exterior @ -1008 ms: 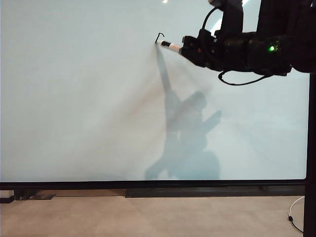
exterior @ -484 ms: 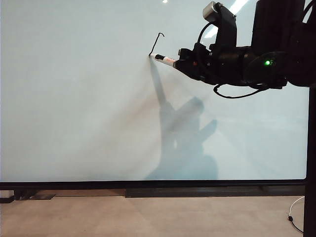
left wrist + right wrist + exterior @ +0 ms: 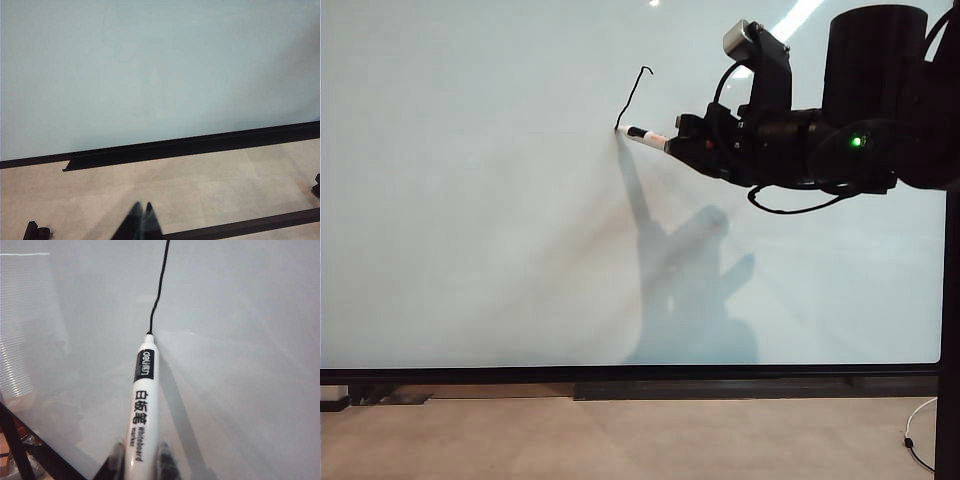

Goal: Pick up the pen on the shelf to the right of the whiteboard and draw a triangle.

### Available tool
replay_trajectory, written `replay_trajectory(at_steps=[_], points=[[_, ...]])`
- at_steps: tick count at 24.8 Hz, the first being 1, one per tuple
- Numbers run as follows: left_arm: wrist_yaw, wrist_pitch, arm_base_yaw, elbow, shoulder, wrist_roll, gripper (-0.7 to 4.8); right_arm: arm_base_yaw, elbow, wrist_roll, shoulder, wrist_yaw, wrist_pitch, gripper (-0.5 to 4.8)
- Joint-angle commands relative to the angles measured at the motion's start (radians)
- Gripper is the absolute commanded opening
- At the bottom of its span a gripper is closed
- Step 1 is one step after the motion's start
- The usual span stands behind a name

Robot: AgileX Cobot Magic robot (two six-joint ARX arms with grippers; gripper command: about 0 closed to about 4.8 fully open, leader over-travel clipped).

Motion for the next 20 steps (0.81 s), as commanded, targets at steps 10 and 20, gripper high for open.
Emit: replay_trajectory(at_steps=[10, 20], points=[[0.003, -0.003, 0.0, 0.003, 0.0, 0.001, -0.05, 0.01, 0.019, 0.014, 0.021, -0.014, -0.009, -0.06], [0.003, -0.003, 0.0, 0.003, 0.0, 0.001, -0.05, 0.011, 0.032, 0.034, 0.064, -0.026, -0.004, -0.06]])
